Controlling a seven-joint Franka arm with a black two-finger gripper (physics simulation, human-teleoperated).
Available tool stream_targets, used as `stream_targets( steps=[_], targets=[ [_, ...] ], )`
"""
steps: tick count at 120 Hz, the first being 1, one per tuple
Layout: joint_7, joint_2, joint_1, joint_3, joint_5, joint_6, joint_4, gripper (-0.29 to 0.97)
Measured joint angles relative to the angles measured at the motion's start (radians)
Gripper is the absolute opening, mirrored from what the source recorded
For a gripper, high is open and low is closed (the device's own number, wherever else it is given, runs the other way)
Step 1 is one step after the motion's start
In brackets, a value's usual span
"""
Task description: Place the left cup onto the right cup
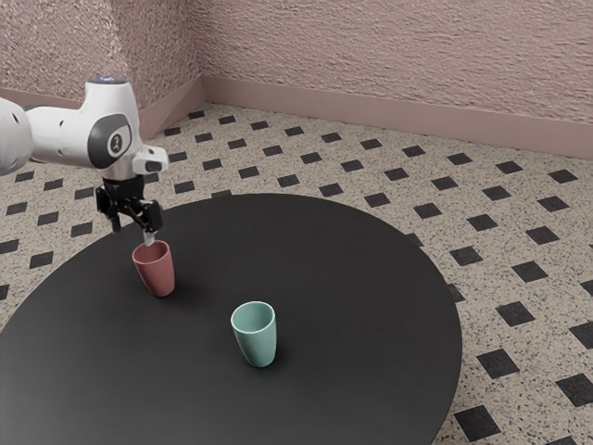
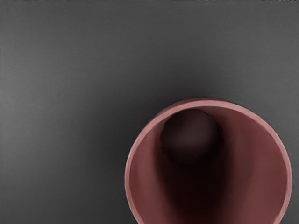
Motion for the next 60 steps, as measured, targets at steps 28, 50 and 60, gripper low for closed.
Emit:
stream_targets(
  steps=[28,50,60],
  targets=[
    [0.023,0.020,0.002,0.010,-0.001,0.001,0.012,0.68],
    [0.035,0.035,-0.001,0.010,-0.002,0.001,0.036,0.68],
    [0.040,0.040,-0.001,0.010,-0.003,0.001,0.040,0.68]
  ],
)
